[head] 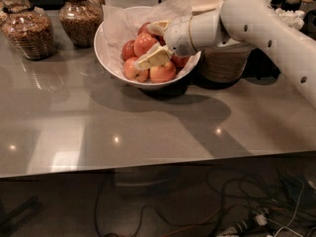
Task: Pick apple from white bowl
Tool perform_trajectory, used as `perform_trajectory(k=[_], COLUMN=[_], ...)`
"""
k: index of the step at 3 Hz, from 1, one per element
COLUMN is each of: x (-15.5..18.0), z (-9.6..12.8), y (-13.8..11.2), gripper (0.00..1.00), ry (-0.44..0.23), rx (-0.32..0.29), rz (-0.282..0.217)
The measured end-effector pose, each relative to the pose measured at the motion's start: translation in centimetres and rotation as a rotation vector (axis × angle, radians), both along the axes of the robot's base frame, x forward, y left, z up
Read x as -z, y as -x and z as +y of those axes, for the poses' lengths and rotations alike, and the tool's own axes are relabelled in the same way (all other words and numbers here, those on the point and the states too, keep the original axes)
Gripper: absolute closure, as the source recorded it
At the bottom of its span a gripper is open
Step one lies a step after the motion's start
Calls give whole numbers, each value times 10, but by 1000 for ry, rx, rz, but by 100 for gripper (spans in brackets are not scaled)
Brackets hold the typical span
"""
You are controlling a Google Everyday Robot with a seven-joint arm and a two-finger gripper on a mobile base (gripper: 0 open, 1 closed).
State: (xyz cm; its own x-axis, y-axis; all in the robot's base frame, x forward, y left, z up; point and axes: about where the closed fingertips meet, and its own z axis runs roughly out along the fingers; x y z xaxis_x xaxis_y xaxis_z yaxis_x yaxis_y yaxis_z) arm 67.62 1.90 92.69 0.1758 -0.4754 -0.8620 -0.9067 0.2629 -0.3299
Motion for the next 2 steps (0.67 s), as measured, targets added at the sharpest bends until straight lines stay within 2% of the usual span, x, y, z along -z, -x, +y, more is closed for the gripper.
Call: perform_trajectory(k=[2], x=[12], z=[-1], y=[-8], gripper=[31], ry=[3], rx=[11], rz=[18])
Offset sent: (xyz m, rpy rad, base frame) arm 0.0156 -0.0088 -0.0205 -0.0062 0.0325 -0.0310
